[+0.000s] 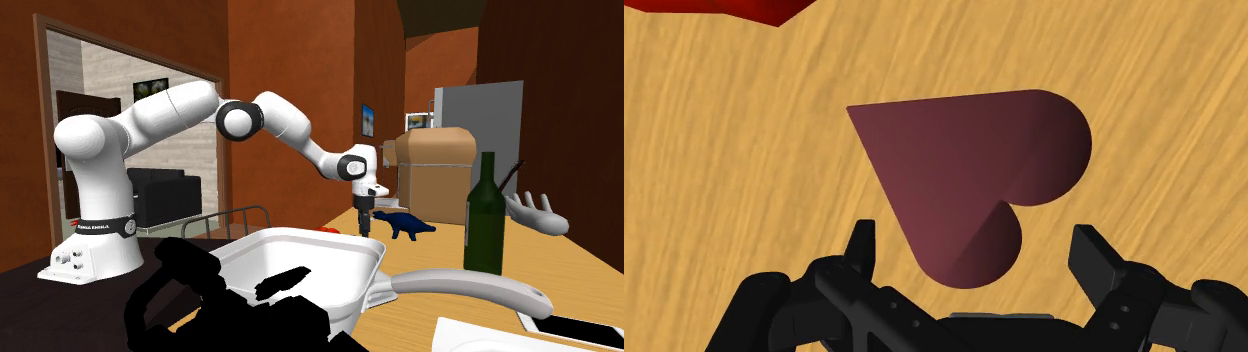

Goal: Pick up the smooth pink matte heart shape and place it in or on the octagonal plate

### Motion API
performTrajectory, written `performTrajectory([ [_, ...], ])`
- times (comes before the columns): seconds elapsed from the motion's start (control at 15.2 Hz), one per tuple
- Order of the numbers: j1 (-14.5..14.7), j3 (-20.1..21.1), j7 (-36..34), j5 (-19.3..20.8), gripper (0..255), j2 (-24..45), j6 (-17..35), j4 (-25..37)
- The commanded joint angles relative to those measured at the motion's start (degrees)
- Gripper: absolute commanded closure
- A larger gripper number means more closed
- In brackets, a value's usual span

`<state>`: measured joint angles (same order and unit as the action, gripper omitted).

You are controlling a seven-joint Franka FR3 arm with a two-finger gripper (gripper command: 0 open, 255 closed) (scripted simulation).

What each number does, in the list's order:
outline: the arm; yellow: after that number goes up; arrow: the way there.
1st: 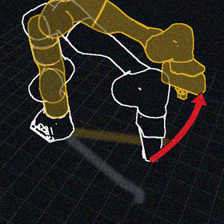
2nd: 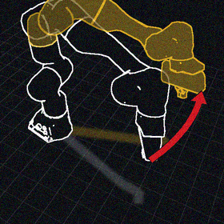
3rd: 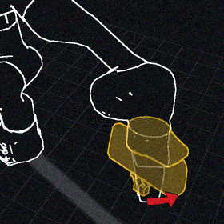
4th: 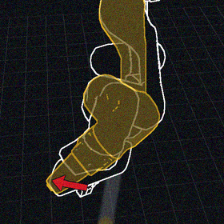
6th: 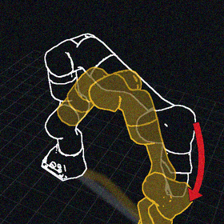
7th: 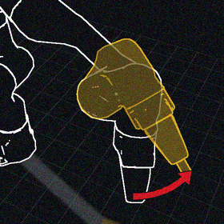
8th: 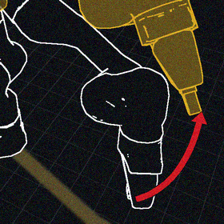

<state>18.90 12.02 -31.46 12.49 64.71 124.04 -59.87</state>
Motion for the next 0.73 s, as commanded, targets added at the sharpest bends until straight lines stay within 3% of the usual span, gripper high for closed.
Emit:
performTrajectory([
  [0.0,0.0,0.0,0.0,0.0,0,0.0,0.0,0.0],
  [0.07,0.0,0.0,0.0,0.0,255,0.0,0.0,0.0],
  [0.66,0.0,0.0,0.0,0.0,255,0.0,0.0,0.0],
])
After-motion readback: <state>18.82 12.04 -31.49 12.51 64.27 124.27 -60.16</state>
